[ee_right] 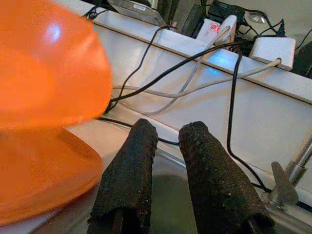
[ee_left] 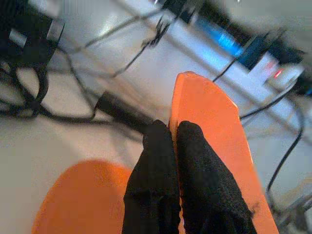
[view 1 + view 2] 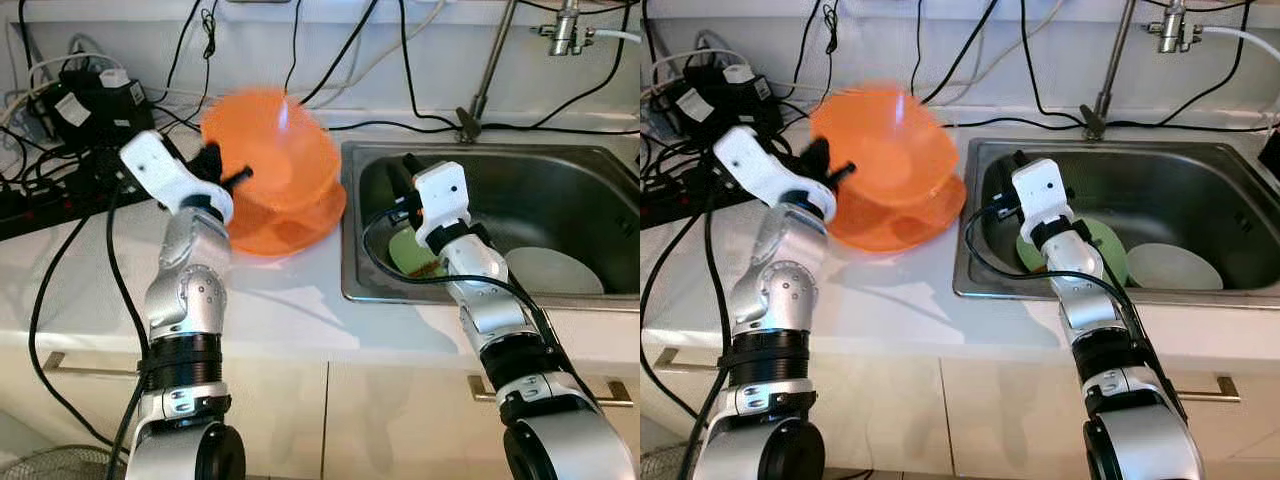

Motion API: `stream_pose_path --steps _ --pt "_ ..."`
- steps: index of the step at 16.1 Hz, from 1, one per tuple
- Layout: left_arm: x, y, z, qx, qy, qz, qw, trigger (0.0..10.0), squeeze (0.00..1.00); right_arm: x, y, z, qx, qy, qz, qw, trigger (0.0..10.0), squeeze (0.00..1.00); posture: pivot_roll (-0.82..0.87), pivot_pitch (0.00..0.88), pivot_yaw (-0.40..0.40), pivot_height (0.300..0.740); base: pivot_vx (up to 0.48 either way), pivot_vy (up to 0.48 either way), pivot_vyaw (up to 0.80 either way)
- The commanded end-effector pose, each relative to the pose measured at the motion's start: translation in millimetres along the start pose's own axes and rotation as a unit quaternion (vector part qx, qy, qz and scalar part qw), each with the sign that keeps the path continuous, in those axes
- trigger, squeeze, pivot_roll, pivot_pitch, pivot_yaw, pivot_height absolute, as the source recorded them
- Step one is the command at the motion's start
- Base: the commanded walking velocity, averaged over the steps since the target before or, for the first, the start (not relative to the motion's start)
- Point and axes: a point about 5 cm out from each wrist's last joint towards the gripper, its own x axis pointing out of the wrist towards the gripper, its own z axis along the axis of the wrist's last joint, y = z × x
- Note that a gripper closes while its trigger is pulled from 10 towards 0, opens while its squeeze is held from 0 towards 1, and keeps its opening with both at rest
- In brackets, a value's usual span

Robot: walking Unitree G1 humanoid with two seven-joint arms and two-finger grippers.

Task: Kitchen organization

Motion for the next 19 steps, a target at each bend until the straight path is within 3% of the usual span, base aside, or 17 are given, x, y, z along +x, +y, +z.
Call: stream_pose_path --steps 1,3,4,5,7,10,11,12,13,16,19 --pt "-1.1 -9.3 10.9 -0.009 -0.033 -0.027 0.999 10.0 0.0 2.1 -2.8 2.0 0.002 0.001 -0.005 1.0 10.0 0.0 0.04 0.0 0.036 0.74 0.0 0.0 0.0" --pt "-1.7 -10.7 9.7 -0.009 -0.034 -0.03 0.999 10.0 0.0 2.2 -2.7 1.8 0.007 0.002 -0.007 1.0 10.0 0.0 0.04 0.0 0.037 0.74 0.0 0.0 0.0" --pt "-1.8 -11.2 7.7 -0.01 -0.034 -0.032 0.999 10.0 0.0 2.7 -3.9 2.1 0.03 0.002 -0.015 0.999 10.0 1.0 0.03 0.0 0.038 0.74 0.0 0.0 0.0" --pt "-1.9 -11.2 7.1 -0.01 -0.035 -0.033 0.999 10.0 0.0 3.0 -4.6 2.4 0.04 0.001 -0.019 0.999 10.0 1.0 0.03 0.0 0.038 0.74 0.0 0.0 0.0" --pt "-2.4 -11.5 6.0 -0.013 -0.038 -0.035 0.999 10.0 0.0 5.3 -10.8 4.7 0.119 -0.004 -0.047 0.992 10.0 1.0 0.03 0.0 0.037 0.74 0.0 0.0 0.0" --pt "-2.3 -13.6 6.7 -0.018 -0.044 -0.041 0.998 10.0 0.0 7.7 -11.6 6.7 0.182 -0.009 -0.06 0.981 10.0 1.0 0.03 0.0 0.038 0.74 0.0 0.0 0.0" --pt "-2.2 -15.2 5.8 -0.018 -0.044 -0.046 0.998 10.0 0.0 9.6 -7.1 8.4 0.237 -0.011 -0.047 0.97 10.0 0.0 0.03 0.0 0.038 0.74 0.0 0.0 0.0" --pt "-2.5 -17.2 4.0 -0.015 -0.043 -0.053 0.998 10.0 0.0 10.9 -2.1 11.1 0.279 -0.018 -0.03 0.96 10.0 0.0 0.03 0.0 0.041 0.74 0.0 0.0 0.0" --pt "-3.8 -22.1 -0.4 -0.003 -0.037 -0.072 0.997 10.0 0.0 12.8 0.4 14.8 0.341 -0.026 -0.025 0.939 10.0 0.0 0.03 0.0 0.043 0.74 0.0 0.0 0.0" --pt "-6.8 -31.3 -5.1 0.002 -0.034 -0.098 0.995 10.0 0.0 14.9 1.6 20.1 0.422 -0.037 -0.012 0.906 10.0 0.0 0.02 0.0 0.044 0.74 0.0 0.0 0.0" --pt "-8.3 -38.4 -6.1 0.005 -0.039 -0.11 0.993 10.0 0.0 14.0 2.6 21.5 0.449 -0.029 0.001 0.893 10.0 0.0 0.02 0.0 0.043 0.74 0.0 0.0 0.0"
